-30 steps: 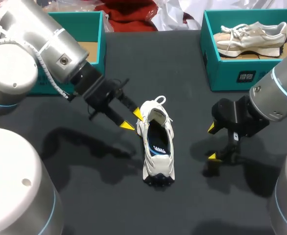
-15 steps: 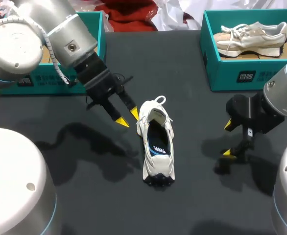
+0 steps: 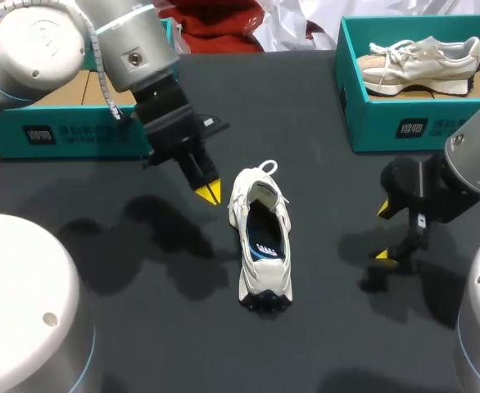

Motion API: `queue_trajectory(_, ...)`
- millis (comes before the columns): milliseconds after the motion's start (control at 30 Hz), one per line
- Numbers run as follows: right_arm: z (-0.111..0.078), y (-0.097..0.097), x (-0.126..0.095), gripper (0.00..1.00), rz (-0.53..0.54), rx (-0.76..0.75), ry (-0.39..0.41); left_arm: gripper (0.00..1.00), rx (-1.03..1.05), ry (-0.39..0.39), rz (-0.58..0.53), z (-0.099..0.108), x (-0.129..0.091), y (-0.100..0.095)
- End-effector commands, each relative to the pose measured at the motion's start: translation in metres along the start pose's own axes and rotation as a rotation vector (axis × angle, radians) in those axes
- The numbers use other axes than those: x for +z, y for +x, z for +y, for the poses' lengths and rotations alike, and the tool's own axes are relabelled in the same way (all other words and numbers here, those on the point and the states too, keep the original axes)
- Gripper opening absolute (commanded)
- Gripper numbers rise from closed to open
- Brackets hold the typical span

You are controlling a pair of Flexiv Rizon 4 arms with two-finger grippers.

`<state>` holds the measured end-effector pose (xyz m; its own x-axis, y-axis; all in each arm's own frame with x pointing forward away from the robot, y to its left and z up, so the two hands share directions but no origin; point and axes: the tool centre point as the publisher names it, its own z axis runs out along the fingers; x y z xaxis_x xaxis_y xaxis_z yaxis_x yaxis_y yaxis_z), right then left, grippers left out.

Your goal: Take the shoe out of the shoebox, open the shoe tongue, remove and reinsert the insole, then place the shoe into the shoebox

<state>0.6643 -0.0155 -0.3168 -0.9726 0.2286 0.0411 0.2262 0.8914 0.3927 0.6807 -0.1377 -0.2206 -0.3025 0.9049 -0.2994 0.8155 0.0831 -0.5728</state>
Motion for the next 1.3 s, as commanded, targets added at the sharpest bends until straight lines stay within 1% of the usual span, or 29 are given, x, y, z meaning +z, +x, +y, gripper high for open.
queue_trajectory(33, -0.001, 0.002, 0.0, 1.0, -0.003, 0.0, 0.0, 0.0, 0.0, 0.0, 0.02, 0.001, 0.0, -0.003)
queue_trajectory(67, -0.001, 0.002, 0.0, 1.0, -0.003, 0.0, 0.0, 0.0, 0.029, -0.001, 0.046, 0.0, 0.003, -0.004)
queue_trajectory(200, -0.001, 0.002, 0.0, 1.0, -0.003, 0.0, 0.0, 0.0, 0.083, -0.021, 0.094, 0.003, 0.013, -0.009)
queue_trajectory(267, -0.001, 0.002, 0.0, 1.0, -0.003, 0.0, 0.0, 0.0, 0.111, -0.042, 0.133, 0.008, 0.023, -0.012)
queue_trajectory(300, -0.001, 0.002, 0.0, 1.0, -0.003, 0.0, 0.0, 0.0, 0.112, -0.037, 0.166, 0.009, 0.029, -0.014)
queue_trajectory(567, -0.001, 0.002, 0.0, 1.0, -0.003, 0.0, 0.0, 0.0, 0.112, -0.037, 0.166, 0.009, 0.029, -0.014)
queue_trajectory(667, -0.001, 0.002, 0.0, 1.0, -0.003, 0.0, 0.0, 0.0, 0.138, -0.024, 0.193, 0.015, 0.05, -0.018)
queue_trajectory(833, -0.001, 0.002, 0.0, 1.0, -0.003, 0.0, 0.0, 0.0, 0.15, -0.007, 0.213, 0.021, 0.074, -0.02)
queue_trajectory(867, -0.001, 0.002, 0.0, 1.0, -0.003, 0.0, 0.0, 0.0, 0.152, -0.018, 0.217, 0.021, 0.075, -0.02)
queue_trajectory(900, -0.001, 0.002, 0.0, 1.0, -0.003, 0.0, 0.0, 0.0, 0.159, -0.034, 0.204, 0.021, 0.07, -0.021)
queue_trajectory(1167, -0.001, 0.002, 0.0, 1.0, -0.003, 0.0, 0.0, 0.0, 0.159, -0.034, 0.204, 0.021, 0.07, -0.021)
queue_trajectory(1300, -0.001, 0.002, 0.0, 1.0, -0.003, 0.0, 0.0, 0.0, 0.179, -0.048, 0.232, 0.022, 0.087, -0.015)
